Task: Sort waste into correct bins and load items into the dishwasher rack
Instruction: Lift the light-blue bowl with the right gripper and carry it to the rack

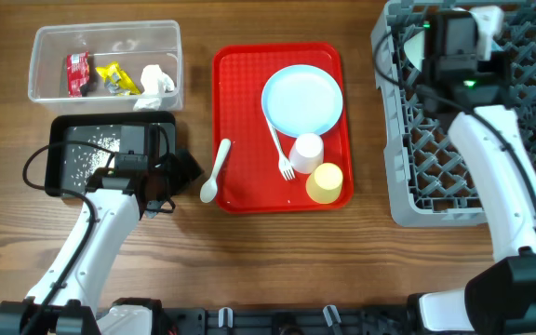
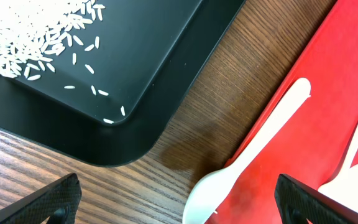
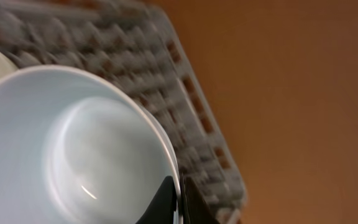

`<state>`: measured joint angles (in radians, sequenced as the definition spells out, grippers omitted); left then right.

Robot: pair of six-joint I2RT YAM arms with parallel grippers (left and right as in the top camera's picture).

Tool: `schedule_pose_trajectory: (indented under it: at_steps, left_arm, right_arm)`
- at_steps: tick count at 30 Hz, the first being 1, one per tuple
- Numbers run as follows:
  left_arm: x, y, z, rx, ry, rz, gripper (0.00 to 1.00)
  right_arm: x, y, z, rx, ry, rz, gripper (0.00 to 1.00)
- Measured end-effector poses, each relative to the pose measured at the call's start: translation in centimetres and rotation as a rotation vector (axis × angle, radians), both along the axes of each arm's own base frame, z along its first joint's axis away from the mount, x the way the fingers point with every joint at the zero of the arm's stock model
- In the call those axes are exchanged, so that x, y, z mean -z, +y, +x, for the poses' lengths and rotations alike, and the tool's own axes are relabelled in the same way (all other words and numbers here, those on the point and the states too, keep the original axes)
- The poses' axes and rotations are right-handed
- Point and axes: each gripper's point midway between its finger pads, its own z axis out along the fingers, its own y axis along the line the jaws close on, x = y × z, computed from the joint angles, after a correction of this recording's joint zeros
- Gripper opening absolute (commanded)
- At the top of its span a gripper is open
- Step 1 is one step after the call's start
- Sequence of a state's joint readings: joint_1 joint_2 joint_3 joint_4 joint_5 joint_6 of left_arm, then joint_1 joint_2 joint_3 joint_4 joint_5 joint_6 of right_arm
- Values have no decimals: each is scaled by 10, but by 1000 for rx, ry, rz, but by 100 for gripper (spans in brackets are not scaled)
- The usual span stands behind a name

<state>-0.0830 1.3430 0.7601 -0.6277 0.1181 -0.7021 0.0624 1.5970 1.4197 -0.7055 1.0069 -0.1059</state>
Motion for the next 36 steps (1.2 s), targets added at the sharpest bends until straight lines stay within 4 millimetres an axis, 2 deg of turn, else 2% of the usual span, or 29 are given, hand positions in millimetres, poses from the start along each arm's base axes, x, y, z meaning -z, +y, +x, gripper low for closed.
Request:
schedule_pose_trajectory:
  at_steps: [2, 7, 12, 18, 22, 28, 36]
  left_arm:
    - [0, 0, 0, 0, 0, 0, 100]
    - [0, 0, 0, 0, 0, 0, 100]
    - [0, 0, 0, 0, 0, 0, 100]
    - [0, 0, 0, 0, 1, 0, 100]
    - [0, 0, 0, 0, 1, 0, 100]
    - [0, 0, 0, 0, 0, 0, 100]
    - [0, 0, 0, 0, 0, 0, 100]
  right_arm:
    - [3, -13, -7, 39, 14, -4, 4]
    - [10, -26, -12, 79, 40, -10, 4]
    - [31, -35, -5, 89, 131, -48, 4]
    - [69, -42, 9, 95, 292, -130, 4]
    - [73, -46, 8, 118, 335, -179, 4]
    - [72, -43, 9, 115, 336, -188, 4]
    - [78, -19, 7, 82, 333, -171, 4]
